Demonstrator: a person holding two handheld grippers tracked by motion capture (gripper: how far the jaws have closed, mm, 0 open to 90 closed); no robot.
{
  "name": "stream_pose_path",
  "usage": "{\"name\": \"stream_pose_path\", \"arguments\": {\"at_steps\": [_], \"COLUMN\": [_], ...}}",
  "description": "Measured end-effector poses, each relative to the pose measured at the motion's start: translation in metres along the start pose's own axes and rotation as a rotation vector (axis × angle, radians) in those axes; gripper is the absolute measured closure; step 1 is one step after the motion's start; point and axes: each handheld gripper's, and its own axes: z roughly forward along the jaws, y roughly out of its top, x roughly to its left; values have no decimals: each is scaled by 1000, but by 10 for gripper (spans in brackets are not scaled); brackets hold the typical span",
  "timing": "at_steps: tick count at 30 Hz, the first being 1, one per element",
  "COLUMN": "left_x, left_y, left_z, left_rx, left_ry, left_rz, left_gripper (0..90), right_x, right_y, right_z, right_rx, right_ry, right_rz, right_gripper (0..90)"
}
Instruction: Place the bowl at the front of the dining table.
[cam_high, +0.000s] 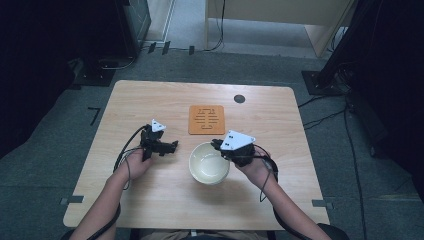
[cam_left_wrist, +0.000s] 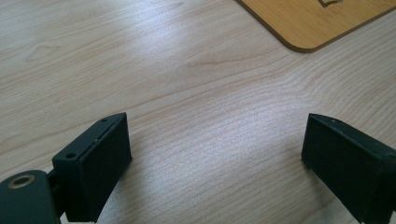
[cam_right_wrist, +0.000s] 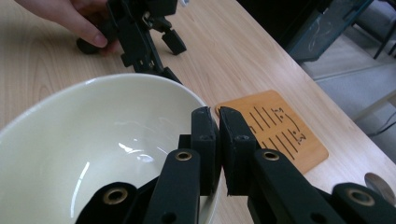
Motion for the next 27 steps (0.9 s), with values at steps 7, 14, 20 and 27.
{"name": "stream_pose_path", "arguments": {"at_steps": [7, 14, 20, 27], "left_x": [0, 0, 0, 0], "left_y": [0, 0, 0, 0], "left_z": [0, 0, 0, 0], "left_rx": [0, 1, 0, 0], "left_ry": [0, 0, 0, 0], "left_rz": [-1, -1, -1, 0], "left_gripper": [77, 77, 77, 77], "right_x": [0, -3, 3, 12], "right_y": [-6, -10, -6, 2], "right_z": [10, 14, 10, 3], "right_rx": [44, 71, 81, 43], "right_ry": [9, 33, -16, -70], "right_rz": [-4, 0, -52, -132], "right_gripper": [704, 797, 806, 826]}}
